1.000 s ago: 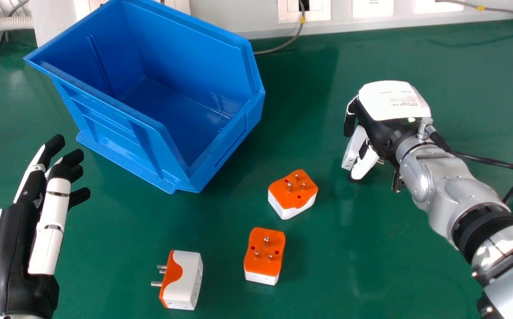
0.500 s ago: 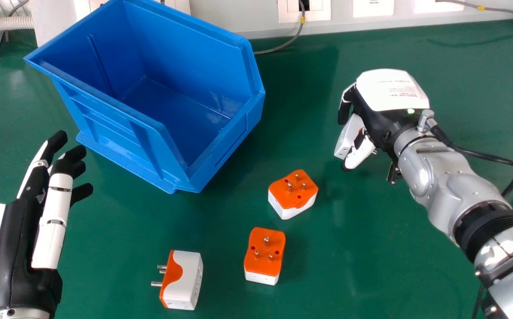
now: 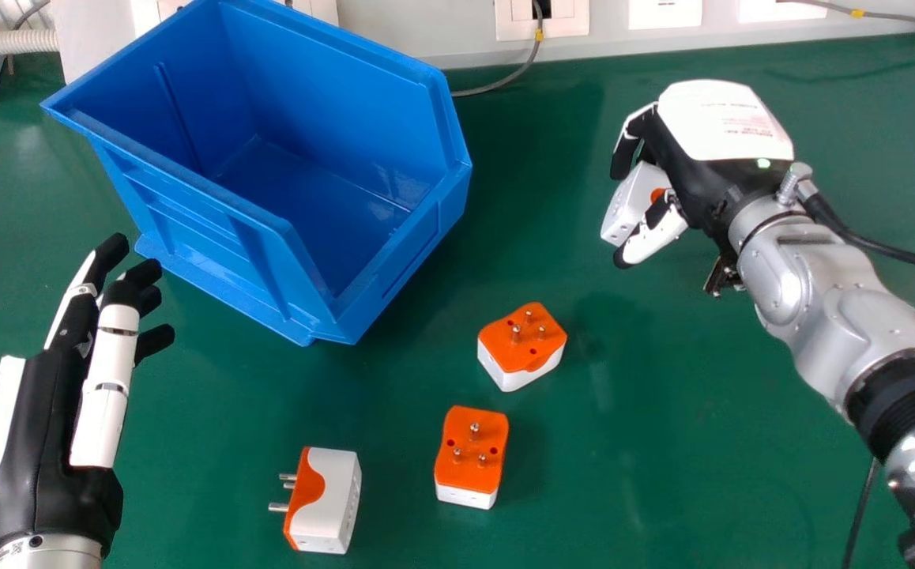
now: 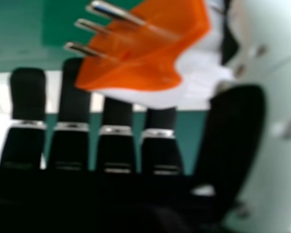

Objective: Pick all objects and put in blue box

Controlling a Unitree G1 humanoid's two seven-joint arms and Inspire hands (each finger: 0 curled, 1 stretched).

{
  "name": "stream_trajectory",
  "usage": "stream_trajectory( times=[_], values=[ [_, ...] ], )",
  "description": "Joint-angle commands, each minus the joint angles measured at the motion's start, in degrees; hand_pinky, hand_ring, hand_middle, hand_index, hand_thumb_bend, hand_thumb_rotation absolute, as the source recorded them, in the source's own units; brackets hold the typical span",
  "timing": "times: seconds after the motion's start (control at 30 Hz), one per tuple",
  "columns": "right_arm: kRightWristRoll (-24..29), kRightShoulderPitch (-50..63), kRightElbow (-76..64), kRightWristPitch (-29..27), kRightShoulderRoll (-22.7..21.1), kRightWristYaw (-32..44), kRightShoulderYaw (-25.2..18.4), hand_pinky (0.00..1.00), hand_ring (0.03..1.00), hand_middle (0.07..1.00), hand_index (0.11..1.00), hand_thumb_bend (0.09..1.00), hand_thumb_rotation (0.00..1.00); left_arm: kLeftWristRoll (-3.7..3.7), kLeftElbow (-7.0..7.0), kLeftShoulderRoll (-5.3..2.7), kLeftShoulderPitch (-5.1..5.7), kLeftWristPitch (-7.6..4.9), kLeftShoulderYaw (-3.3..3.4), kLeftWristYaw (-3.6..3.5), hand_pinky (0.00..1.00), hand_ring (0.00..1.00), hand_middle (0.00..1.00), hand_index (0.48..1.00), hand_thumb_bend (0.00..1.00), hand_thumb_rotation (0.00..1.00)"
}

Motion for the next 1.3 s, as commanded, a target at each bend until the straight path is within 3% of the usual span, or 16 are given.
stream_trajectory(
  times=[0.0,0.43,0.6,0.9,1.27],
  values=[
    [1.25,0.83,-6.42,1.11,-1.74,1.19,-2.32,0.34,0.408,0.51,0.545,0.492,0.0,0.56,0.66,0.82,-0.75,-2.02,0.1,-0.3,0.82,0.89,0.89,0.92,0.31,0.89],
    [2.62,13.1,-34.17,4.65,-1.83,8.33,-7.52,0.33,0.412,0.519,0.55,0.489,0.0,1.05,5.09,1.47,-3.48,-4.86,0.06,-0.72,0.83,0.9,0.89,0.923,0.3,0.87],
    [2.89,16.68,-41.46,5.32,-1.06,11.02,-8.28,0.33,0.417,0.525,0.552,0.488,0.0,1.3,5.55,1.51,-3.98,-4.98,0.03,-0.56,0.83,0.9,0.89,0.923,0.3,0.87],
    [3.65,19.53,-48.2,3.98,0.43,14.12,-8.54,0.32,0.422,0.53,0.554,0.487,0.0,1.94,5.09,0.97,-3.96,-4.67,-0.37,0.07,0.83,0.9,0.89,0.924,0.29,0.87],
    [4.59,15.64,-45.12,-0.69,4.85,16.24,-6.38,0.32,0.431,0.538,0.538,0.487,0.0,2.46,3.22,0.24,-3.44,-2.86,-1.35,1.23,0.83,0.9,0.89,0.924,0.28,0.86]
  ],
)
